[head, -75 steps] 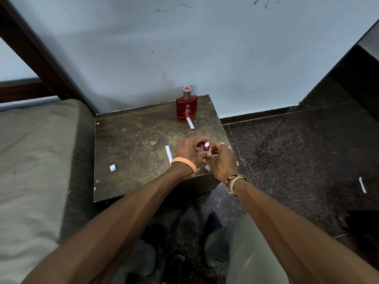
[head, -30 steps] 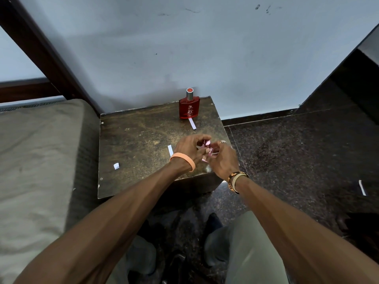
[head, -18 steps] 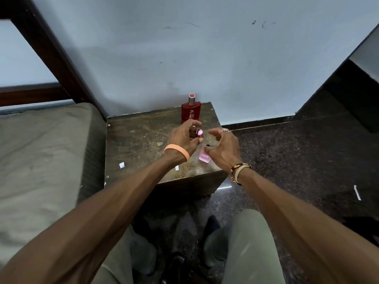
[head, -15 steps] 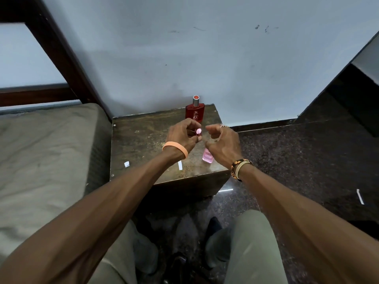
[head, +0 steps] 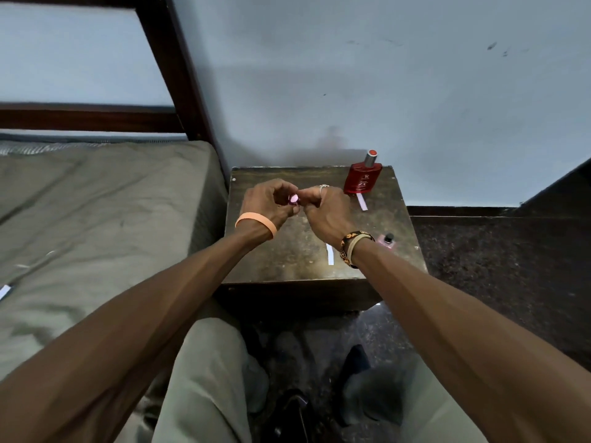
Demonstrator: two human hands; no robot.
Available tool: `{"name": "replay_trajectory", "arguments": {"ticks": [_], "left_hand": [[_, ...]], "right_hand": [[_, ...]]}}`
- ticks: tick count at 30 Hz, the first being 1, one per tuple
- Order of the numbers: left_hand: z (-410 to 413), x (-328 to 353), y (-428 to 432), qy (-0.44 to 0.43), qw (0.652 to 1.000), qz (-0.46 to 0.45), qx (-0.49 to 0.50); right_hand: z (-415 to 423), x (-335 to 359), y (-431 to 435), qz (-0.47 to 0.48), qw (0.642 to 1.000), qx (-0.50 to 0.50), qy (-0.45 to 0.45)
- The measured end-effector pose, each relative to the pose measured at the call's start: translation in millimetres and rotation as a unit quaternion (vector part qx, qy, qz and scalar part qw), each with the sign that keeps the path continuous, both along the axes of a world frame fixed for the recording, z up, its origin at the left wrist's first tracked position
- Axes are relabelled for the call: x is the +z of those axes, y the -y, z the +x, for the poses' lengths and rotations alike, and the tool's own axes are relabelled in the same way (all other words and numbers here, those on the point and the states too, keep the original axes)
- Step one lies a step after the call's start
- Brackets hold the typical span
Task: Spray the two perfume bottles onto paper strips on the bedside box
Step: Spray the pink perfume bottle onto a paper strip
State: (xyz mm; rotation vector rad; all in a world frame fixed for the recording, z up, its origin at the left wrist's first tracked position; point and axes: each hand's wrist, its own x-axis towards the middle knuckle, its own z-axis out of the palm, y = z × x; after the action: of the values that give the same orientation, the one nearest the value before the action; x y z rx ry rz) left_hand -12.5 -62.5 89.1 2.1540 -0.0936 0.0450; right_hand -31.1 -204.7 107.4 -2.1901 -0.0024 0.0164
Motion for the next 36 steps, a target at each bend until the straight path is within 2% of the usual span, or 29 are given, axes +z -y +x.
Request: {"name": "replay_trajectory", "arguments": {"ticks": [9, 16, 30, 36], "left_hand": [[17, -48, -66, -0.059, 0.995, 0.026, 0.078], [27, -87, -84, -0.108, 0.988, 0.065, 0.094], [29, -102, -85, -0.121, 0.987, 0.055, 0.091], [21, -87, -84, -0.125, 0.988, 0.044, 0.085]], "right_hand": [[32, -54, -72, 0.029, 0.992, 0.063, -0.105], [40, -89, -96, 0.048, 0.982, 0.09, -0.161], [43, -99, -99, 0.027, 0.982, 0.101, -0.155], [37, -90, -79, -0.01, 0.992, 0.009, -0.124]]}}
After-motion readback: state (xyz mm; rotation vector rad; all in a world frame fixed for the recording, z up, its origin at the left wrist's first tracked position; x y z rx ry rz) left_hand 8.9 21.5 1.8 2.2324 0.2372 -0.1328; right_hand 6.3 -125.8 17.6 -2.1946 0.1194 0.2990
